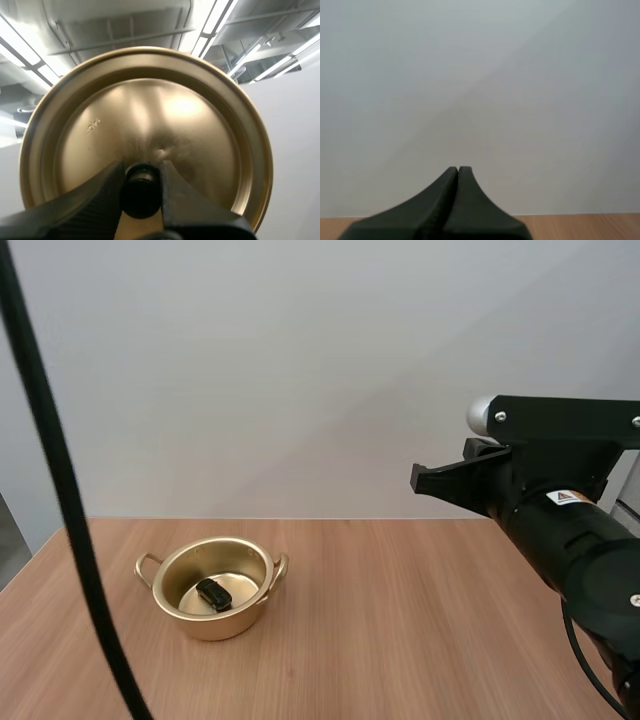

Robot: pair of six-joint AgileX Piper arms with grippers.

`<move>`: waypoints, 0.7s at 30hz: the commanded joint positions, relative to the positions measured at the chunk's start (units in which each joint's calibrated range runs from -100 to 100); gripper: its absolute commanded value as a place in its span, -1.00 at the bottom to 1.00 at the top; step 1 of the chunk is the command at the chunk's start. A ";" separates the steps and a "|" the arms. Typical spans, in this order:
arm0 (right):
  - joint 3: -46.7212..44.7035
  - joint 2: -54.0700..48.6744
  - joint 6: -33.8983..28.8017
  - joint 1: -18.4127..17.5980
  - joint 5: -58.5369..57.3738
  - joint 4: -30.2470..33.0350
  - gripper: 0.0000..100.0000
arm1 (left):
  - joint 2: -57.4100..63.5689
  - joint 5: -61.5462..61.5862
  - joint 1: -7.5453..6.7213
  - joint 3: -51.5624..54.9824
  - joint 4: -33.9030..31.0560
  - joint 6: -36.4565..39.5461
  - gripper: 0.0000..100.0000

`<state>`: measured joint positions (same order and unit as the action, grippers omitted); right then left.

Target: Open the pot, put the car inside, and close it

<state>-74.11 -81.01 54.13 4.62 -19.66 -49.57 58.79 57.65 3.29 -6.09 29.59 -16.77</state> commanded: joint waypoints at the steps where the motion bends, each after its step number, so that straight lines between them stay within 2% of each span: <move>1: -0.27 -0.47 -0.03 -0.86 -0.49 7.30 -1.00 | 0.72 -1.52 -0.05 4.96 -0.04 0.02 -1.00; 3: -1.35 -1.09 -0.03 -1.92 -0.90 9.90 -1.00 | 1.82 -5.28 -0.05 8.64 -0.04 0.02 -1.00; 7: -2.74 -3.33 -0.03 -3.52 -0.91 8.95 -1.00 | 4.50 -11.05 -0.05 16.09 0.44 0.02 -1.00; 16: -2.74 -9.94 -0.03 -4.01 -0.12 8.70 -1.00 | 9.07 -11.16 -0.05 24.91 2.26 -2.15 -1.00; 21: -2.74 -9.94 -0.03 -5.67 0.09 8.70 -1.00 | 10.47 -11.16 -0.05 26.03 2.31 -2.14 -1.00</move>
<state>-76.90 -90.95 54.13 -0.71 -19.56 -40.80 69.16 46.49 3.29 19.95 31.85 -18.92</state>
